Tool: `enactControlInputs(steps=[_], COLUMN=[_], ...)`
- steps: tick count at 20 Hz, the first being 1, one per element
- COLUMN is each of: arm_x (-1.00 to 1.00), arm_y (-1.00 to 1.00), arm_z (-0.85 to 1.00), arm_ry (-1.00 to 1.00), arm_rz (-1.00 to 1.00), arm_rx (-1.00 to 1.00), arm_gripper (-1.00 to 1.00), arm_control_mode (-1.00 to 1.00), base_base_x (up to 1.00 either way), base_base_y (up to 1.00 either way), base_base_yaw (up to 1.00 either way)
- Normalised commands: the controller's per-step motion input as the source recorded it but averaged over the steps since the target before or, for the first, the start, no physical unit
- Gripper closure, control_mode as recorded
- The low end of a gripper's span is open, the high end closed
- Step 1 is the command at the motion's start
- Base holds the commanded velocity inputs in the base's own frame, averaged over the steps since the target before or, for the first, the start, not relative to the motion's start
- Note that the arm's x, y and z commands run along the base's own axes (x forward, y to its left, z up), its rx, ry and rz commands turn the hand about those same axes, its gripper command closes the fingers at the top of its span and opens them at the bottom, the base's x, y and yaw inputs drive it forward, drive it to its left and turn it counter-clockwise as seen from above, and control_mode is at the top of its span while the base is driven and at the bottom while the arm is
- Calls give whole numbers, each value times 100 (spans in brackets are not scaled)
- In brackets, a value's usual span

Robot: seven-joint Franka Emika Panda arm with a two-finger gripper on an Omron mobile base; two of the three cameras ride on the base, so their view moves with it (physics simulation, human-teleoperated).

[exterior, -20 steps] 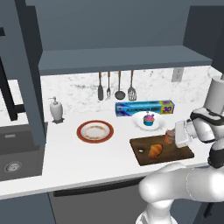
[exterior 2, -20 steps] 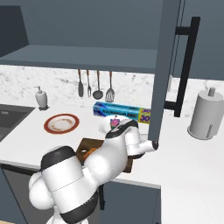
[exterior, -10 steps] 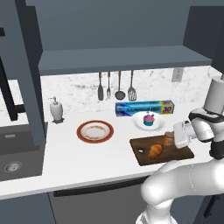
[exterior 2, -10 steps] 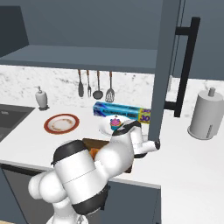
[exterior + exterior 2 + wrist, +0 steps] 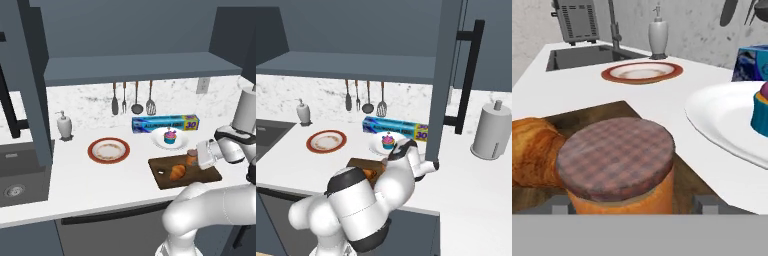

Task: From the different types of pastries on the counter, select a croissant and place it on the cutting board. Then retrieve a jar of jam from the cabinet and place it alongside the croissant on the cutting board.

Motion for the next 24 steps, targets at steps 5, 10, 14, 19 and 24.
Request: enactControlInputs(steps=[5,10,14,19,24], arm_x=[-1,-13,-1,-1,-13], arm_y=[-3,-27,-62,-57,-2], arm_z=[-7,0,9,11,0], arm_ry=[7,8,4,2,0], arm_rz=[0,0,0,0,-8], arm_rx=[1,6,7,4,0], arm_gripper=[-100,-100,-100,-100,-100], arm_control_mode=[-100,-100,-100,-100,-100], base_base_x=[0,0,0,0,0], base_base_y=[0,0,0,0,0], base_base_yaw=[0,0,0,0,0])
